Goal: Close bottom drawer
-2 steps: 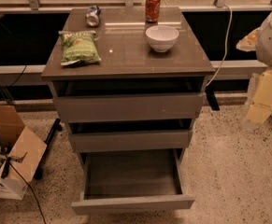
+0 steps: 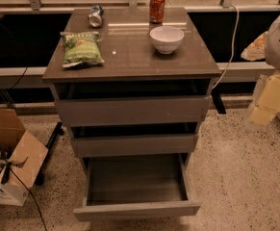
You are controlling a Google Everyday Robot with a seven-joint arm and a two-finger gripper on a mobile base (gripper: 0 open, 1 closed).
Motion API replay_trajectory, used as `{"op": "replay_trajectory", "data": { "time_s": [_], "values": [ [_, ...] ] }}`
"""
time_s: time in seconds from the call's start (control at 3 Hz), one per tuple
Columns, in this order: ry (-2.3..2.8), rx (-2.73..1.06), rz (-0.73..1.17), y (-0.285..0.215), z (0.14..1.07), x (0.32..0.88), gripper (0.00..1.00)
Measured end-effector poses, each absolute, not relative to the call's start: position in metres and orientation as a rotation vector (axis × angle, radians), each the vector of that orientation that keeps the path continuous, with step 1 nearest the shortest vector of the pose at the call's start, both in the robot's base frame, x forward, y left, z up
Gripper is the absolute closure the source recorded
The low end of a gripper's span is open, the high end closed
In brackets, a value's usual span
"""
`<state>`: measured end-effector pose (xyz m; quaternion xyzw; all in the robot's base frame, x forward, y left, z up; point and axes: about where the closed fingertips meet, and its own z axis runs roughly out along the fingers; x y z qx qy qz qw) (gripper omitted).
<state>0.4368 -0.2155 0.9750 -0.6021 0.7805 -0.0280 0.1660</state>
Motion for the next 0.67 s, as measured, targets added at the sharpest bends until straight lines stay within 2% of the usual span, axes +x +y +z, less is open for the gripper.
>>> {"op": "replay_trajectory", "data": {
  "time_s": [0.67],
  "values": [
    [2.158,-1.735,0.115,-0.21,0.925,0.423,0.63]
  ]
}}
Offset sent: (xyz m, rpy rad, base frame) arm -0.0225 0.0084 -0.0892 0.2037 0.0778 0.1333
